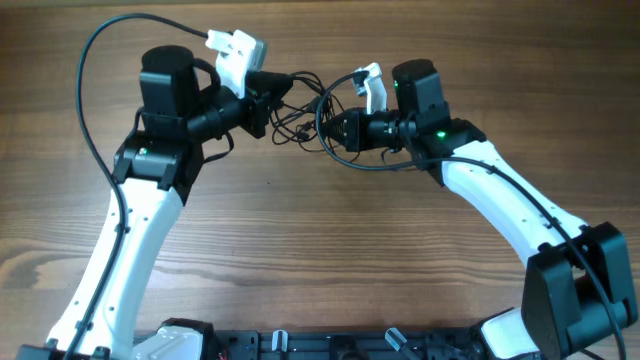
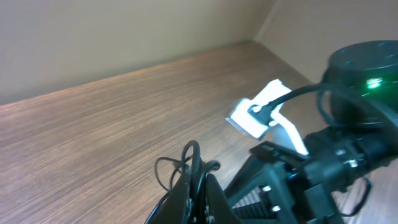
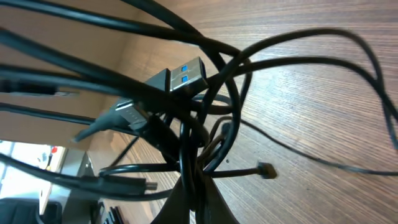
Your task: Untangle cables
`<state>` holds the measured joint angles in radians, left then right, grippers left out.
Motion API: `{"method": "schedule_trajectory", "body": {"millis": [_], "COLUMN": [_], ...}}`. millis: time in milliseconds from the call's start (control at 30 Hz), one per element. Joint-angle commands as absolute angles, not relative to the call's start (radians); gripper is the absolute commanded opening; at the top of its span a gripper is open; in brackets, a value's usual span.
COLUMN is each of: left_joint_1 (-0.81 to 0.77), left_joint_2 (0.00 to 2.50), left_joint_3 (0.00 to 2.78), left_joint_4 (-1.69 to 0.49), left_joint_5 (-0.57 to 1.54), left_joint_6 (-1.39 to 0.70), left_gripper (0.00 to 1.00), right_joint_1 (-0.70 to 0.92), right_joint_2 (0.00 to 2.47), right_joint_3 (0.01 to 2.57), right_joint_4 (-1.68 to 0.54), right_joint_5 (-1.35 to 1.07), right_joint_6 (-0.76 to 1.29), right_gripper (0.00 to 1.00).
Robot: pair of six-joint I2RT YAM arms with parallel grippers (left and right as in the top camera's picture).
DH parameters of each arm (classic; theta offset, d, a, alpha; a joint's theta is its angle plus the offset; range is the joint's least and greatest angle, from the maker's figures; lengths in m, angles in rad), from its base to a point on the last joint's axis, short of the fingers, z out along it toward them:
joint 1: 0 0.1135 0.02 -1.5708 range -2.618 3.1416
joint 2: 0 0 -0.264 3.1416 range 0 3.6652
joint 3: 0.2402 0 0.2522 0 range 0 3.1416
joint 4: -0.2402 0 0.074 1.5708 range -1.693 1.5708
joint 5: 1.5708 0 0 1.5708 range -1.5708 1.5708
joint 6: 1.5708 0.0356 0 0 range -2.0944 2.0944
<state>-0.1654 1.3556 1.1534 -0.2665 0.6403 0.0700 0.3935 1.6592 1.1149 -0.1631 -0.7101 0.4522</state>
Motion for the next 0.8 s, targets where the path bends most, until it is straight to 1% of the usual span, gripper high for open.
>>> {"method": "schedule_trajectory", "body": {"millis": [0, 167, 367, 633, 767], "left_joint_1": [-0.165, -0.165, -0.164, -0.143, -0.130], "left_joint_2": [1.410, 1.514, 1.594, 1.633, 1.633], "left_joint_3": [1.183, 1.183, 1.183, 1.182, 1.178], "left_joint_4": [-0.260, -0.258, -0.254, -0.252, -0.276], "left_joint_5": [0.608, 0.608, 0.576, 0.565, 0.482], "left_joint_6": [0.098, 0.102, 0.128, 0.128, 0.129], "left_gripper": [0.04, 0.04, 0.04, 0.04, 0.04], "right_joint_1": [0.376, 0.364, 0.347, 0.270, 0.217], "right_joint_2": [1.642, 1.609, 1.529, 1.384, 1.322], "right_joint_3": [1.114, 1.159, 1.185, 1.201, 1.201], "right_joint_4": [-0.117, -0.096, -0.089, -0.062, -0.059], "right_joint_5": [-0.748, -0.811, -0.821, -0.863, -0.863], "right_joint_6": [0.465, 0.473, 0.476, 0.501, 0.526], "right_gripper": [0.05, 0.05, 0.05, 0.04, 0.05]}}
